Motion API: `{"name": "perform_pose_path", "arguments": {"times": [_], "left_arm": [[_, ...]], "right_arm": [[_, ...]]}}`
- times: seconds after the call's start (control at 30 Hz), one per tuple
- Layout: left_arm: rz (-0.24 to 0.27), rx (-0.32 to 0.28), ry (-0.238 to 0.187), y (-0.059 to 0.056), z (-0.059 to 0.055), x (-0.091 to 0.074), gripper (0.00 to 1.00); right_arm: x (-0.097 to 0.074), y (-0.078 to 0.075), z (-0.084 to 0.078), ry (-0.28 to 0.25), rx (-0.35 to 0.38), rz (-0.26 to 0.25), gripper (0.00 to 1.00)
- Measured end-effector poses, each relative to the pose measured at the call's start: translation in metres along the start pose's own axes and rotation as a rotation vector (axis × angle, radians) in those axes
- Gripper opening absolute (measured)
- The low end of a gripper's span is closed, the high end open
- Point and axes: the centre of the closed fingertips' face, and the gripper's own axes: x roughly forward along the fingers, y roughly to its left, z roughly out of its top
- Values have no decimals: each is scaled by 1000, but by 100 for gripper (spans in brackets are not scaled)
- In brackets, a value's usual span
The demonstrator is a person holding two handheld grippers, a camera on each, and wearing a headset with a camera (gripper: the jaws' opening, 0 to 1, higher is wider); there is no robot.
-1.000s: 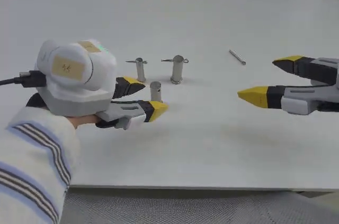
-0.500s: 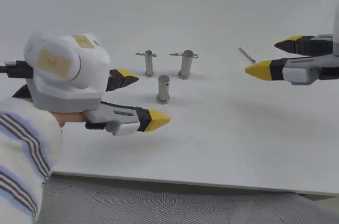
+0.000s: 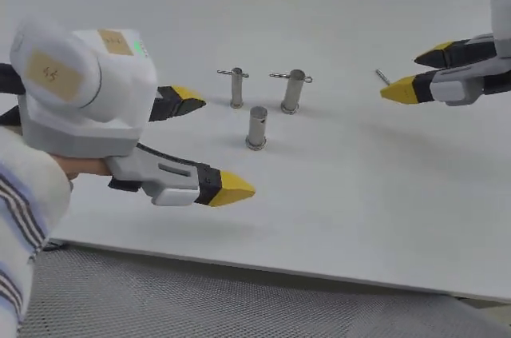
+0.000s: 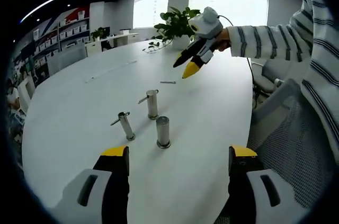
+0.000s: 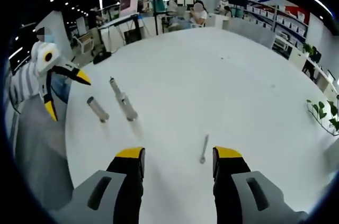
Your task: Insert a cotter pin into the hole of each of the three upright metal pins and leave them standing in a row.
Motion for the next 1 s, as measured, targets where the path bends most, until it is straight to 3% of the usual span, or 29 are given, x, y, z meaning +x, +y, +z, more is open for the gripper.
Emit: {"name": "perform_pose_path", "arguments": {"times": [0.1, 0.33, 0.6, 1.0], "left_arm": [[-5, 11, 3, 0, -2, -2, 77], [-9, 5, 17, -1, -9, -6, 82], [-4, -9, 29, -2, -17, -8, 83], [8, -37, 21, 1, -22, -10, 80]], "right_arm": [[13, -5, -10, 66, -46, 14, 53], [21, -8, -12, 126, -58, 36, 53], [30, -12, -19, 183, -19, 52, 49], [40, -21, -23, 241, -26, 83, 42]]}}
